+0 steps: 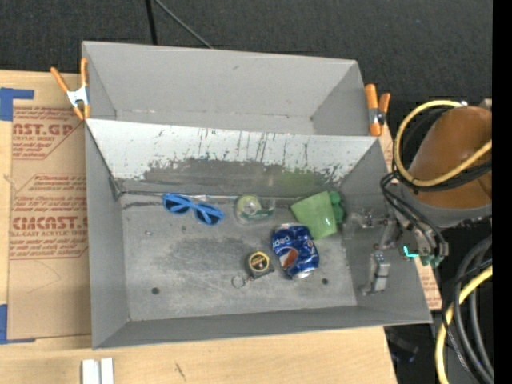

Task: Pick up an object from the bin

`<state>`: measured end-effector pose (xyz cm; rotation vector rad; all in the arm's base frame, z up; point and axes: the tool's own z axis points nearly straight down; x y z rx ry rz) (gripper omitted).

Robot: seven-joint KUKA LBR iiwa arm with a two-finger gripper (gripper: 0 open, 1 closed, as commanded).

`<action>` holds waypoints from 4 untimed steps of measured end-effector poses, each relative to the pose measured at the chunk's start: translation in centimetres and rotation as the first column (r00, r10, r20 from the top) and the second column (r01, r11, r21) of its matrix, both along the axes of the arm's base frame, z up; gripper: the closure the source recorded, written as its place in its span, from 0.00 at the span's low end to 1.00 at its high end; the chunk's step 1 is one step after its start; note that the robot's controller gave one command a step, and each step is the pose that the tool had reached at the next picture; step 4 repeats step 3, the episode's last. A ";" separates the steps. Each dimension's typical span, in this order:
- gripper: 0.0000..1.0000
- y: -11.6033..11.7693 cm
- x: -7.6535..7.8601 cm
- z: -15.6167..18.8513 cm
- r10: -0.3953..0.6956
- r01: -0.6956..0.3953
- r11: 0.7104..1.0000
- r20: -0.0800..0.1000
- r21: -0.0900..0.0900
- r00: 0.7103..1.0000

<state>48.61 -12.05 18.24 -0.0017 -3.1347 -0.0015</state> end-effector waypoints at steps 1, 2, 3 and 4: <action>0.00 5.3 3.8 -11.5 0.154 -0.154 0.988 0.003 0.002 0.988; 1.00 5.1 3.9 -11.1 0.152 -0.152 0.988 0.008 -0.001 0.988; 1.00 6.5 7.6 5.4 0.118 -0.118 0.993 0.019 -0.003 0.993; 1.00 6.5 7.6 5.4 0.118 -0.118 0.993 0.019 -0.003 0.993</action>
Offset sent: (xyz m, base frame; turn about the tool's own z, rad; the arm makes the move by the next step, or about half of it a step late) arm 0.0386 0.0503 -0.1110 -0.1517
